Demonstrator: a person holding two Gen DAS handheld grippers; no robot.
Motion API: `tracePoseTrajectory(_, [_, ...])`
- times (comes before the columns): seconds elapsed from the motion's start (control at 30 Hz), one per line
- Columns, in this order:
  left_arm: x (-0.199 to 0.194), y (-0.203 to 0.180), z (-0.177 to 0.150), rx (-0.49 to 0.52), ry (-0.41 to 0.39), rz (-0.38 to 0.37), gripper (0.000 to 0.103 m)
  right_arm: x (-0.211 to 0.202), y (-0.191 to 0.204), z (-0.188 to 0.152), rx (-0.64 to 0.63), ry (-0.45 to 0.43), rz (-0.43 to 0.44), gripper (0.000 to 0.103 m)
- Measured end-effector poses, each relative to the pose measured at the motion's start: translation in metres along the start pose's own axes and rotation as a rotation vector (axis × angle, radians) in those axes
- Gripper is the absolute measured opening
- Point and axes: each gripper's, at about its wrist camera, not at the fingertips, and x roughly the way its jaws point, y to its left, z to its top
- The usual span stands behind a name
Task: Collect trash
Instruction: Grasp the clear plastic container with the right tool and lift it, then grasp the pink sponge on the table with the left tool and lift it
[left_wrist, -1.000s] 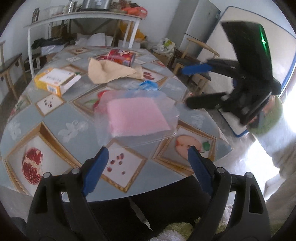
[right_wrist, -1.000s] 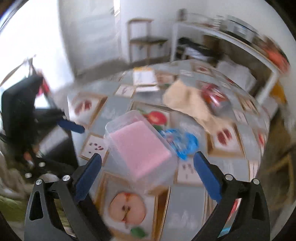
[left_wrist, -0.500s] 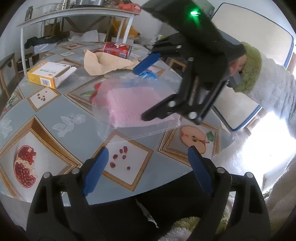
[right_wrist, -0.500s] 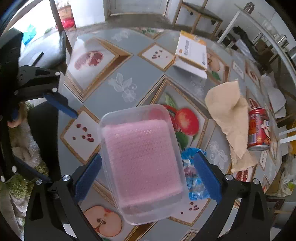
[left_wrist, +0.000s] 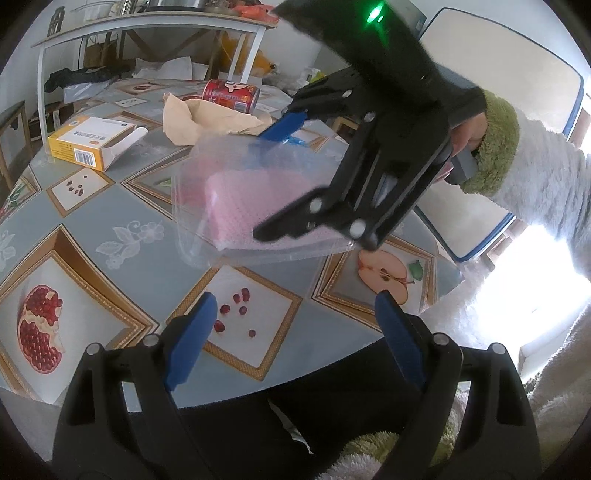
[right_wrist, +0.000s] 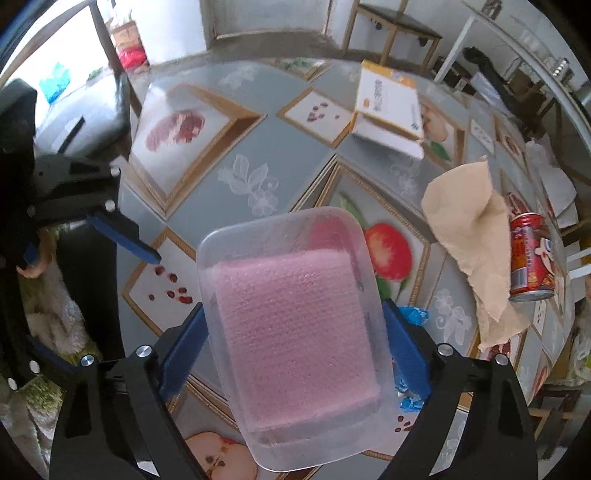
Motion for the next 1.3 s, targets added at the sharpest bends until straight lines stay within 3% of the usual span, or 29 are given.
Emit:
tracePoseTrajectory(0.13, [-0.001, -0.001, -0.001, -0.006, 0.001, 0.002, 0.083, -0.022, -0.004, 0.001, 0.069, -0.091, -0.002, 0.088])
tracePoseTrajectory(0.37, [-0.005, -0.001, -0.003, -0.031, -0.012, 0.012, 0.083, -0.077, -0.026, -0.008, 0.324, -0.298, 0.015, 0.087])
tracePoseTrajectory(0.53, [-0.009, 0.009, -0.005, -0.085, -0.031, 0.013, 0.083, -0.120, -0.038, -0.036, 0.530, -0.474, 0.042, 0.087])
tracePoseTrajectory(0.63, [-0.013, 0.024, -0.004, -0.167, -0.063, -0.023, 0.083, -0.141, -0.039, -0.062, 0.655, -0.540, 0.008, 0.087])
tracePoseTrajectory(0.73, [-0.013, 0.038, 0.000, -0.254, -0.084, -0.066, 0.083, -0.151, -0.035, -0.091, 0.753, -0.571, -0.014, 0.087])
tracePoseTrajectory(0.97, [-0.007, 0.068, 0.035, -0.372, -0.129, -0.112, 0.064, -0.144, -0.029, -0.166, 1.013, -0.608, 0.022, 0.087])
tracePoseTrajectory(1.2, [0.024, 0.093, 0.104, -0.391, -0.132, -0.153, 0.051, -0.126, -0.028, -0.204, 1.132, -0.637, 0.074, 0.087])
tracePoseTrajectory(1.3, [0.050, 0.093, 0.121, -0.359, -0.054, -0.152, 0.051, -0.121, -0.029, -0.209, 1.146, -0.650, 0.091, 0.087])
